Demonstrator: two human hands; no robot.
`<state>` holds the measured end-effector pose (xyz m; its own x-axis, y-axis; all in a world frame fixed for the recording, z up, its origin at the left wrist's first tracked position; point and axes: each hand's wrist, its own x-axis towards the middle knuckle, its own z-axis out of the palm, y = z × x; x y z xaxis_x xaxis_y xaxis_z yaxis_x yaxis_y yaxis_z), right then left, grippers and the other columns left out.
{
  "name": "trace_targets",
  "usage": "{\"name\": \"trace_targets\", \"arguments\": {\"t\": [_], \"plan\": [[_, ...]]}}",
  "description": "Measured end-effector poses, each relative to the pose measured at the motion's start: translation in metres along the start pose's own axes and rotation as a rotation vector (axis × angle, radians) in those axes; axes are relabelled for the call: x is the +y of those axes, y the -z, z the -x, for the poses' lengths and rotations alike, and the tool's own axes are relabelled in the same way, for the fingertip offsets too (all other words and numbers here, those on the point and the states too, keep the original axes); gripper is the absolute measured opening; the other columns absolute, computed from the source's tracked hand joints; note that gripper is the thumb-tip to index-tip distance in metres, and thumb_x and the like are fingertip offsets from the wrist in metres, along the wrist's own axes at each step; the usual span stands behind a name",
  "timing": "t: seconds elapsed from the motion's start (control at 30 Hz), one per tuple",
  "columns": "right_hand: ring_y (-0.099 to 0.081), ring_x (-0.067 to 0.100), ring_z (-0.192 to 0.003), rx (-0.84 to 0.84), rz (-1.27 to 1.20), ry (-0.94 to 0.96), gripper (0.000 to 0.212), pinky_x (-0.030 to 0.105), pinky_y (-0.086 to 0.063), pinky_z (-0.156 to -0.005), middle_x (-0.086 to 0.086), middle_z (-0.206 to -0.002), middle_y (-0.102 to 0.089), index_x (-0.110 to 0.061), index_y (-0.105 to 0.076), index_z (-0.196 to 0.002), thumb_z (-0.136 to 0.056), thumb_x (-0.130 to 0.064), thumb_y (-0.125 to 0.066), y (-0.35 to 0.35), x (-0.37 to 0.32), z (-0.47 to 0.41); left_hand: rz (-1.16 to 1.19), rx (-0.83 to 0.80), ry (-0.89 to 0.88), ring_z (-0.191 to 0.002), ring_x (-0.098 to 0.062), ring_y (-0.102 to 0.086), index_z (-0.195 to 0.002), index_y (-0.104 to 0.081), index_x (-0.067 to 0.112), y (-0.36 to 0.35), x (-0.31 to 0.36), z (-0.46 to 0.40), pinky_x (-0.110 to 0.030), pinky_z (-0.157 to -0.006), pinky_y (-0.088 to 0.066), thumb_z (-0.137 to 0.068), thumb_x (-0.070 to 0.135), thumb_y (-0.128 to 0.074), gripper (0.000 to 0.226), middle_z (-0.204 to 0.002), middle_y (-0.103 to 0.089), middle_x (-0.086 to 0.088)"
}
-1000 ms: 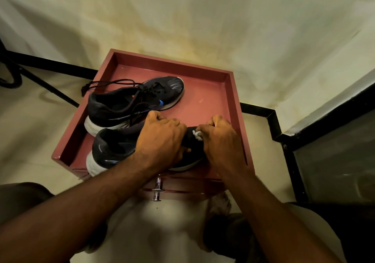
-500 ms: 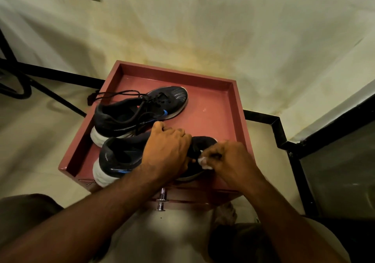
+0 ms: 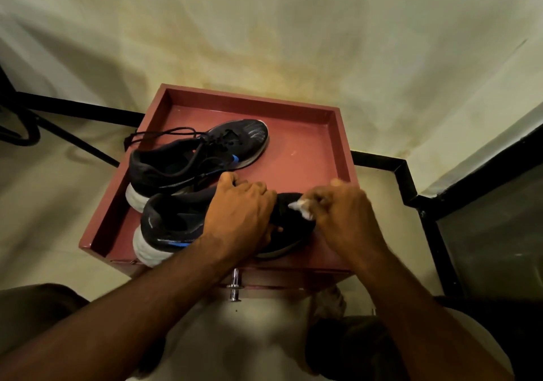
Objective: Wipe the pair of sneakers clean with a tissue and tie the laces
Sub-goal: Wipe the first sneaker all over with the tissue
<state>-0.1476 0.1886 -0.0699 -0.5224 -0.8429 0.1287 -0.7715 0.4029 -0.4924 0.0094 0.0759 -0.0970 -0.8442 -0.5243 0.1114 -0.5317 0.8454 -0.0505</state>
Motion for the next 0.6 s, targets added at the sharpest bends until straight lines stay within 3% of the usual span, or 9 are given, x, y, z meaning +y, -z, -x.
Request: {"name": "trace_targets", "arguments": {"t": [0.07,0.17,0.23,0.3,0.37,0.43,0.5,0.6], "plan": [[-0.060,0.018,-0.082,0.080,0.147,-0.032,0.009,0.024,-0.041,-0.067,0.003,-0.087,-0.067,-0.020,-0.082,-0.092,-0.092,-0.020,-0.073,-0.008,0.004,-0.013,-0.007,-0.005,0.008,-0.088,-0.022,-0.062,-0.098,-0.058,0.025,0.001,0.001,-0.001,-0.044,-0.094,-0.032,-0.083,0.062,-0.060,0.040,-0.092,-0.061,0.004],[-0.065,0.016,-0.086,-0.137,0.203,-0.072,0.013,0.023,-0.048,-0.076,0.002,-0.096,-0.071,-0.024,-0.081,-0.102,-0.098,-0.026,-0.069,-0.030,-0.001,-0.009,-0.014,-0.019,0.026,-0.089,-0.023,-0.062,-0.098,-0.058,0.024,0.005,0.003,-0.002,-0.045,-0.094,-0.031,-0.084,0.059,-0.058,0.037,-0.092,-0.061,0.003],[-0.067,0.013,-0.080,-0.238,0.125,-0.083,0.015,0.021,-0.048,-0.071,-0.002,-0.092,-0.073,-0.025,-0.082,-0.100,-0.098,-0.033,-0.069,-0.028,-0.002,-0.002,-0.031,-0.026,0.038,-0.092,-0.023,-0.062,-0.101,-0.058,0.024,0.005,0.004,-0.002,-0.045,-0.095,-0.030,-0.086,0.058,-0.056,0.037,-0.096,-0.063,0.002],[-0.069,0.004,-0.078,-0.298,-0.102,-0.109,0.009,0.018,-0.051,-0.070,-0.010,-0.087,-0.076,-0.027,-0.083,-0.096,-0.092,-0.032,-0.076,-0.011,0.000,0.002,-0.025,-0.051,0.039,-0.097,-0.022,-0.062,-0.108,-0.059,0.024,0.005,0.003,-0.002,-0.044,-0.096,-0.031,-0.087,0.064,-0.056,0.046,-0.102,-0.063,0.003],[-0.070,0.002,-0.076,-0.175,-0.215,-0.146,0.004,0.021,-0.053,-0.068,-0.014,-0.080,-0.076,-0.027,-0.082,-0.088,-0.089,-0.030,-0.079,0.004,0.007,0.001,-0.015,-0.094,0.003,-0.104,-0.021,-0.062,-0.115,-0.059,0.025,0.012,-0.003,-0.005,-0.043,-0.100,-0.032,-0.085,0.074,-0.053,0.057,-0.109,-0.063,0.004],[-0.068,0.008,-0.076,0.066,-0.141,-0.159,0.005,0.020,-0.047,-0.060,-0.012,-0.083,-0.073,-0.027,-0.079,-0.091,-0.092,-0.028,-0.074,0.012,0.015,-0.004,-0.053,-0.130,-0.019,-0.115,-0.021,-0.059,-0.120,-0.060,0.028,0.022,-0.014,-0.006,-0.043,-0.107,-0.031,-0.081,0.082,-0.049,0.067,-0.116,-0.063,0.005],[-0.068,0.010,-0.081,0.146,-0.132,-0.174,0.008,0.015,-0.044,-0.060,-0.008,-0.089,-0.074,-0.024,-0.078,-0.097,-0.093,-0.026,-0.072,0.014,0.020,-0.006,-0.102,-0.160,-0.011,-0.120,-0.020,-0.057,-0.120,-0.062,0.032,0.031,-0.028,-0.003,-0.046,-0.111,-0.031,-0.080,0.086,-0.043,0.070,-0.117,-0.066,0.008],[-0.067,0.011,-0.083,0.075,-0.101,-0.135,0.013,0.011,-0.045,-0.064,-0.003,-0.096,-0.074,-0.022,-0.081,-0.099,-0.088,-0.020,-0.074,0.006,0.018,-0.002,0.067,-0.265,0.049,-0.104,-0.022,-0.065,-0.118,-0.065,0.035,0.035,-0.038,-0.001,-0.039,-0.088,-0.049,-0.085,0.082,-0.046,0.060,-0.109,-0.069,0.005]]}}
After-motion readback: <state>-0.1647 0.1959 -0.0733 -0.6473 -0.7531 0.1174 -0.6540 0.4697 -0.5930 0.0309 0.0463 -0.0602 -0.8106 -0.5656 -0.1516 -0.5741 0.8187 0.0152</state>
